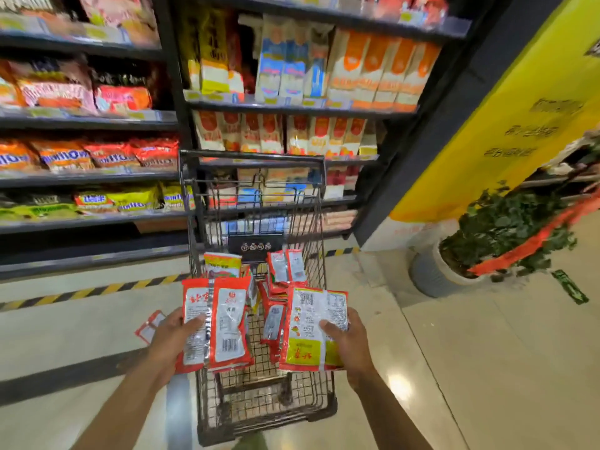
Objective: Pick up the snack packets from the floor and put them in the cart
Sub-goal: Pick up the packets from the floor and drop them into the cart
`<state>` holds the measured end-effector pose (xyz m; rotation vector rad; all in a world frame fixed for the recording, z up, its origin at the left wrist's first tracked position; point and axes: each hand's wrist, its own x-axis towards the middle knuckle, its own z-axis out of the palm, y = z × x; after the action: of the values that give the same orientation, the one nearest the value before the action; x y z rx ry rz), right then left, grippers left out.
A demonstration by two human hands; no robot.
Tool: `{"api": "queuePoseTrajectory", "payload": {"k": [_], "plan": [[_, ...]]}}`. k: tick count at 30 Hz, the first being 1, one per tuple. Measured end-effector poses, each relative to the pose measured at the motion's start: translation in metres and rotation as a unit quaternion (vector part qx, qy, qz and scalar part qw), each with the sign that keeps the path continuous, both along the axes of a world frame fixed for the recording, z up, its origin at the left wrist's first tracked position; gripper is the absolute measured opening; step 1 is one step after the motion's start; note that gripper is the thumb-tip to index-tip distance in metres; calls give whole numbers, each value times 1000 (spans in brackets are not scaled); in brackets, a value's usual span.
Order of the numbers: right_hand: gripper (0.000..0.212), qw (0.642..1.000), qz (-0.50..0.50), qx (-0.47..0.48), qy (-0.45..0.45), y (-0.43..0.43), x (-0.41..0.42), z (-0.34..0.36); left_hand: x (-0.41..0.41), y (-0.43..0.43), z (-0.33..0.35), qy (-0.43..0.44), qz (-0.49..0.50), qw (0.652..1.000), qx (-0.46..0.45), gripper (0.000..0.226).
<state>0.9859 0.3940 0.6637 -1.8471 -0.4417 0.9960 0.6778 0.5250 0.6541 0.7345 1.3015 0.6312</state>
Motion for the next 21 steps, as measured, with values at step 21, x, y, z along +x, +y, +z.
{"api": "queuePoseTrajectory", "payload": {"k": [21], "plan": [[58,975,94,-198,-19,134,46,-268,86,95,-275,354,-39,929,-100,32]]}}
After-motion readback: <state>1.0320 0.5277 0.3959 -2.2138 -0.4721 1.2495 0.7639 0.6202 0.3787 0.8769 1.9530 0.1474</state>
